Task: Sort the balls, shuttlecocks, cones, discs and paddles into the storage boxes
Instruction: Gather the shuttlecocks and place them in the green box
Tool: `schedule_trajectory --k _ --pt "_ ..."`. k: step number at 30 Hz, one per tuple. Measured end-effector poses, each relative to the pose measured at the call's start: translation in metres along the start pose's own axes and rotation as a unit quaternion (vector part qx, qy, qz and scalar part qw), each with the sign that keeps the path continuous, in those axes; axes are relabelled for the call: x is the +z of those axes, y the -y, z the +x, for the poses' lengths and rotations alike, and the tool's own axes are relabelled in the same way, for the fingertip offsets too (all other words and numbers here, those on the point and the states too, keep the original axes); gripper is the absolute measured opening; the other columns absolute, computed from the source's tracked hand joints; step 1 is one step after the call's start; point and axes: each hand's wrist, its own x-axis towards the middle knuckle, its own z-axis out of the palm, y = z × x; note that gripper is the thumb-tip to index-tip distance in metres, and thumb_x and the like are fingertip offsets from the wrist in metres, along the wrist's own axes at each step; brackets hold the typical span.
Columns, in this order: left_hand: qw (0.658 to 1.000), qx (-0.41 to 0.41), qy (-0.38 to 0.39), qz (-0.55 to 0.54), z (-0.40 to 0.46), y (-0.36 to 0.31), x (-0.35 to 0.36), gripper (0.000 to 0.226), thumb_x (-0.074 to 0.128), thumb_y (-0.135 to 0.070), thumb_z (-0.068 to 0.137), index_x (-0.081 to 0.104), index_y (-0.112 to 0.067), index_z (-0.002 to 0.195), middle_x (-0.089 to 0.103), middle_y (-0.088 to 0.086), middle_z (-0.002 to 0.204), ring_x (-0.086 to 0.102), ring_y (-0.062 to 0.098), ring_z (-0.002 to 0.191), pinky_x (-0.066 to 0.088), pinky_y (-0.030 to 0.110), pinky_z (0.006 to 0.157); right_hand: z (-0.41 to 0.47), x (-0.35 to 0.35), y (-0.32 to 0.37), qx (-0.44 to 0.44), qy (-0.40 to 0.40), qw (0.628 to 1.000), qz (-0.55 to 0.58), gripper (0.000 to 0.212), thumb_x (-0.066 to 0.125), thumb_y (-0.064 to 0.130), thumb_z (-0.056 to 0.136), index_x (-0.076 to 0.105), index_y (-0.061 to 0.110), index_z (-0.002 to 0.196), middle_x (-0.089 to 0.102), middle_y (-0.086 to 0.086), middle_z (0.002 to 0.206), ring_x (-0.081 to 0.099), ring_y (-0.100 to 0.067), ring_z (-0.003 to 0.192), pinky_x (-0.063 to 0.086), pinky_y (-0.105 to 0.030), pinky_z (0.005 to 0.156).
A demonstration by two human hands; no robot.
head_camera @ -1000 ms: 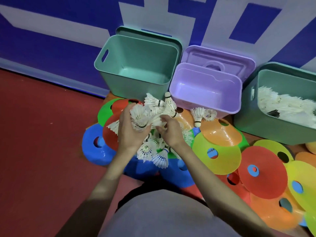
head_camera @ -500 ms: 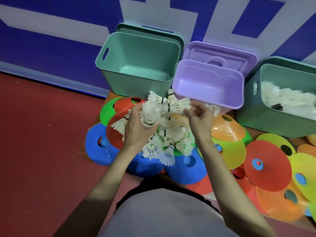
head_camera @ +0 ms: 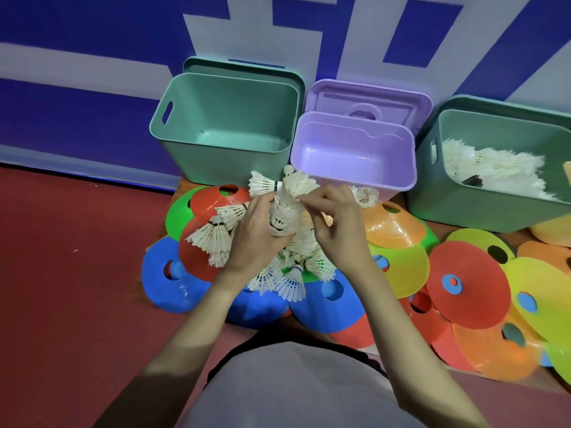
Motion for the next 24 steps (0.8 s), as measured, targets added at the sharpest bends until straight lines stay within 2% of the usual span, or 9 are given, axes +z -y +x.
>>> schedule_trajectory --k 3,7,10,13,16,19,20,22,24 --pt "1.000 0.001 -0.002 0.002 0.003 0.002 0.000 0.073 0.085 -0.026 0.070 0.047 -0.013 0.132 0.055 0.001 0.125 0.053 0.017 0.112 0.046 0.036 0.091 0.002 -0.006 -0.004 0.016 0.035 0.999 0.021 0.028 0.063 -0.003 0.082 0.076 0.017 0.098 0.066 0.006 0.086 0.052 -0.022 0.085 0.039 -0.028 0.076" --pt "1.000 0.000 0.002 -0.012 0.004 -0.001 -0.001 0.076 0.084 -0.024 0.070 0.045 -0.016 0.135 0.053 0.001 0.131 0.051 0.014 0.115 0.043 0.027 0.091 0.006 -0.011 -0.003 0.020 0.057 0.997 0.040 0.027 0.063 -0.001 0.083 0.075 0.017 0.100 0.068 0.004 0.088 0.053 -0.026 0.087 0.043 -0.034 0.077" --pt "1.000 0.002 0.000 -0.011 0.007 -0.002 -0.003 0.075 0.083 -0.021 0.070 0.047 -0.012 0.135 0.055 0.004 0.128 0.051 0.016 0.112 0.040 0.023 0.089 0.007 -0.007 -0.003 0.024 0.061 0.997 0.044 0.025 0.065 0.004 0.085 0.075 0.018 0.102 0.069 0.005 0.090 0.052 -0.022 0.088 0.042 -0.030 0.076" --pt "1.000 -0.005 -0.011 -0.027 0.009 -0.002 -0.007 0.072 0.079 -0.034 0.069 0.050 -0.016 0.131 0.055 -0.002 0.121 0.051 0.012 0.108 0.038 0.019 0.085 0.009 -0.006 -0.005 0.044 0.060 0.994 0.081 0.028 0.066 0.007 0.086 0.070 0.018 0.111 0.069 0.007 0.098 0.054 -0.015 0.087 0.045 -0.026 0.076" --pt "0.999 -0.025 -0.033 -0.024 0.010 0.004 -0.009 0.068 0.082 -0.026 0.071 0.051 -0.016 0.131 0.051 -0.008 0.118 0.048 0.006 0.106 0.030 0.001 0.080 0.009 -0.006 -0.003 0.076 -0.011 0.983 0.168 0.033 0.060 -0.002 0.086 0.065 0.014 0.115 0.064 -0.001 0.107 0.059 -0.009 0.087 0.047 -0.016 0.072" --pt "0.998 -0.034 -0.046 -0.015 0.010 0.011 -0.009 0.070 0.084 -0.018 0.071 0.050 -0.010 0.131 0.048 -0.009 0.118 0.046 0.006 0.107 0.028 0.000 0.082 0.003 0.007 -0.019 0.176 -0.080 0.966 0.173 0.031 0.053 -0.005 0.087 0.064 0.014 0.109 0.065 0.000 0.100 0.057 -0.002 0.083 0.050 -0.019 0.071" --pt "0.998 -0.036 -0.046 -0.015 0.010 0.012 -0.009 0.069 0.084 -0.017 0.071 0.050 -0.010 0.131 0.048 -0.009 0.117 0.045 0.005 0.106 0.028 0.001 0.082 0.000 0.013 -0.029 0.230 -0.061 0.959 0.151 0.028 0.053 -0.003 0.088 0.063 0.010 0.111 0.065 -0.001 0.099 0.057 -0.003 0.084 0.052 -0.025 0.075" --pt "0.998 -0.033 -0.042 -0.015 0.009 0.014 -0.007 0.069 0.084 -0.017 0.071 0.050 -0.009 0.131 0.049 -0.007 0.118 0.044 0.004 0.106 0.029 0.004 0.083 -0.007 0.026 -0.050 0.348 0.038 0.932 0.091 0.030 0.058 0.006 0.090 0.057 0.004 0.119 0.064 -0.007 0.106 0.059 -0.013 0.090 0.052 -0.037 0.084" --pt "0.999 -0.032 -0.034 -0.017 0.009 0.015 -0.006 0.069 0.083 -0.019 0.072 0.050 -0.011 0.132 0.052 -0.005 0.120 0.046 0.004 0.106 0.032 0.010 0.086 -0.016 0.039 -0.062 0.419 0.130 0.897 0.054 0.039 0.060 0.016 0.091 0.050 0.004 0.127 0.061 -0.013 0.118 0.060 -0.025 0.102 0.050 -0.038 0.088"
